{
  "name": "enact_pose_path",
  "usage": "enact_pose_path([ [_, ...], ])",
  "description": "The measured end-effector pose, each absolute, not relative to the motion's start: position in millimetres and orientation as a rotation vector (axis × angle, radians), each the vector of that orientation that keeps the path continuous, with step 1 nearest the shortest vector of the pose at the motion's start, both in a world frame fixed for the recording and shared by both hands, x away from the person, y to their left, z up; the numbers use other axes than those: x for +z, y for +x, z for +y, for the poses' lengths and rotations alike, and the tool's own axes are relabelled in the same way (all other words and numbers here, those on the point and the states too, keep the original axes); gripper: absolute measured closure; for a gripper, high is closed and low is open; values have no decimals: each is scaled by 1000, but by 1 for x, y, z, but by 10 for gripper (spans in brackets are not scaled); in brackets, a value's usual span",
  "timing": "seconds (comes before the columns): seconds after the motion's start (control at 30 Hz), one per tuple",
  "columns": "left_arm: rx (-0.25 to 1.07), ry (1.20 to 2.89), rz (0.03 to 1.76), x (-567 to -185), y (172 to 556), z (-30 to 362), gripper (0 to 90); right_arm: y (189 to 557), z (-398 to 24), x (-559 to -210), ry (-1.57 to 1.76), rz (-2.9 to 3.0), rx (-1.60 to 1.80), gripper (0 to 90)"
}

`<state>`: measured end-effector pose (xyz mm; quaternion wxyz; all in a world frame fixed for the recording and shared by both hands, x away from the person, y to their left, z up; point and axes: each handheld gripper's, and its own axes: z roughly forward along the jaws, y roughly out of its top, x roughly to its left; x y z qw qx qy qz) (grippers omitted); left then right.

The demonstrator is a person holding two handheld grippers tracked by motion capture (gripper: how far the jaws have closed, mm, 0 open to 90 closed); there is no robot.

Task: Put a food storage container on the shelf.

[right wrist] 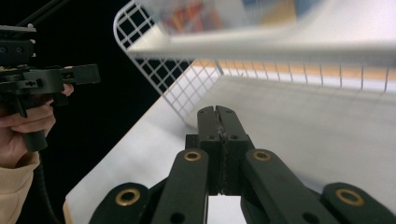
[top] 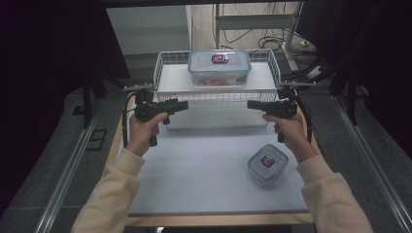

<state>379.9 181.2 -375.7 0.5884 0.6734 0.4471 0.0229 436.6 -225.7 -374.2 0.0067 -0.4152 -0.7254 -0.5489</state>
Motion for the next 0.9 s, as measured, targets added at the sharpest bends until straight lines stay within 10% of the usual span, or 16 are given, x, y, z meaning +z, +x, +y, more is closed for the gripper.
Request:
enact_pose_path([
  [0.9, -17, 1637, 1048, -463, 317, 165, 356, 358, -271, -458, -1292, -2289, -1637, 889],
])
